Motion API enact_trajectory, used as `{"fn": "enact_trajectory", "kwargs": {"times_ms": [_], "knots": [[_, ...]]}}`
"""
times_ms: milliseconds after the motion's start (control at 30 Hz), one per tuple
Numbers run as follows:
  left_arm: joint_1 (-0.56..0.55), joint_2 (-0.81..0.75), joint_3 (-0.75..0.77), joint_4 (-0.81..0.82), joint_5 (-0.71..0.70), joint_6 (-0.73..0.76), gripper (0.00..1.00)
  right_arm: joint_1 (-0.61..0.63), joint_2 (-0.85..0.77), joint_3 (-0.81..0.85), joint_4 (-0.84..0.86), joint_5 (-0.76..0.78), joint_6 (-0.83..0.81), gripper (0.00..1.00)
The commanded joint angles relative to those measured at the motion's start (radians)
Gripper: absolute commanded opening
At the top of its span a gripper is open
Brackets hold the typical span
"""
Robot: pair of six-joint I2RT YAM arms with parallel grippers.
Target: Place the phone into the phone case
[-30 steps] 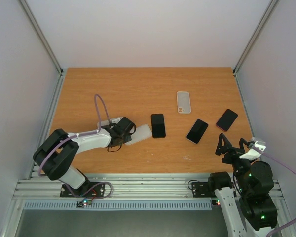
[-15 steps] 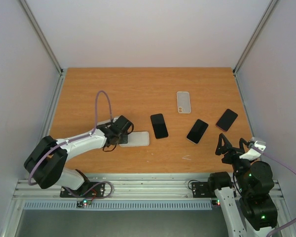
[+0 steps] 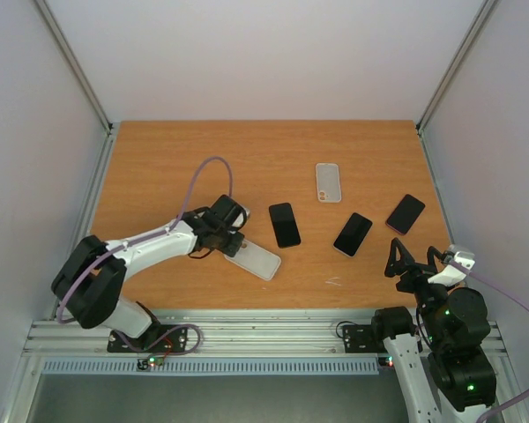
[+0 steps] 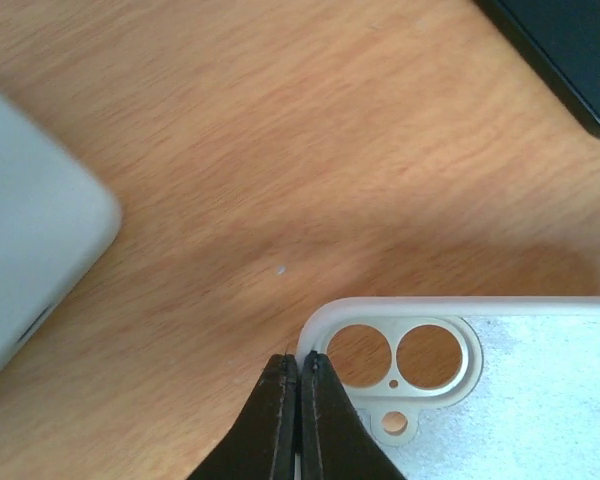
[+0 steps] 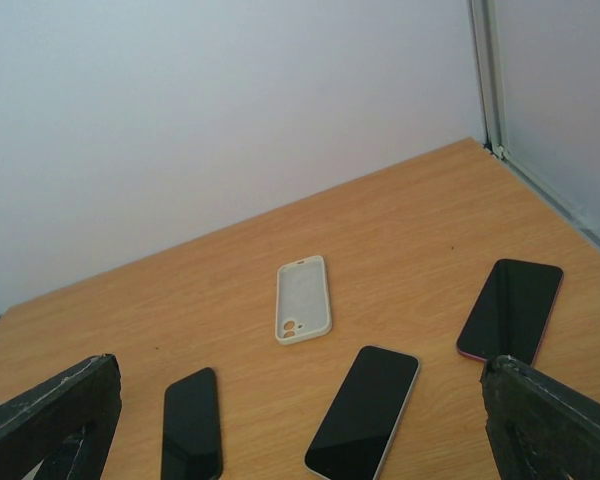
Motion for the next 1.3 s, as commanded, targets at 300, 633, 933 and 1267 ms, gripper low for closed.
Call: {"fn": "enact_trajectory", "kwargs": {"times_ms": [300, 633, 933, 1267], "knots": [[-0.006, 0.210, 0.124, 0.011, 0.101, 0.348, 0.00, 0.021, 0.005, -0.001, 0.012, -0.019, -0.011, 0.98], [-0.092, 0.330, 0.217, -0.028, 0.101, 0.446, 0.00, 0.023, 0.028, 0.001, 0.006, -0.018, -0.011, 0.99], [-0.099, 0.347, 0.238, -0.022, 0.008, 0.454, 0.27, 0.034, 0.080, 0.016, 0.022, -0.146, -0.049, 0.98], [-0.100, 0.067, 0.182, 0.019, -0.127, 0.296, 0.70, 0.034, 0.323, 0.083, 0.031, -0.404, -0.089, 0.98]]}}
